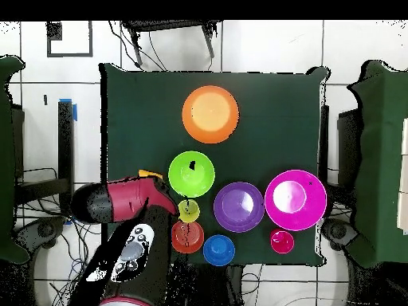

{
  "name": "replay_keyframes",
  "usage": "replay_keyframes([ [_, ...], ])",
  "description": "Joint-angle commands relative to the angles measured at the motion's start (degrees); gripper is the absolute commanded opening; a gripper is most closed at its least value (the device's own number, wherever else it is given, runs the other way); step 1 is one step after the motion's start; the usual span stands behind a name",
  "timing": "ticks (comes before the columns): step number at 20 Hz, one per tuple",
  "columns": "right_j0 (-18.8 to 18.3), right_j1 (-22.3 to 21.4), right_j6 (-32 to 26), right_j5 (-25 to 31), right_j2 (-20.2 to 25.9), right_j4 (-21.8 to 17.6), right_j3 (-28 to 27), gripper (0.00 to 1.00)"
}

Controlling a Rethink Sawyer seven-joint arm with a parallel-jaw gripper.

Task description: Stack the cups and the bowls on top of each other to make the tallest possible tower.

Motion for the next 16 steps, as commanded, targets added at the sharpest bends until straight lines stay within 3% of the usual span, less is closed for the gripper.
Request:
replay_keyframes([
  [1,-2.4,-0.6,1.6,-3.8,-0.5,-4.5,6.9,1.0],
  [10,-5.1,1.2,0.1,-8.7,-1.0,-6.9,7.5,1.0],
  [16,-7.7,1.8,-0.3,-13.3,1.6,-8.4,8.4,1.0],
])
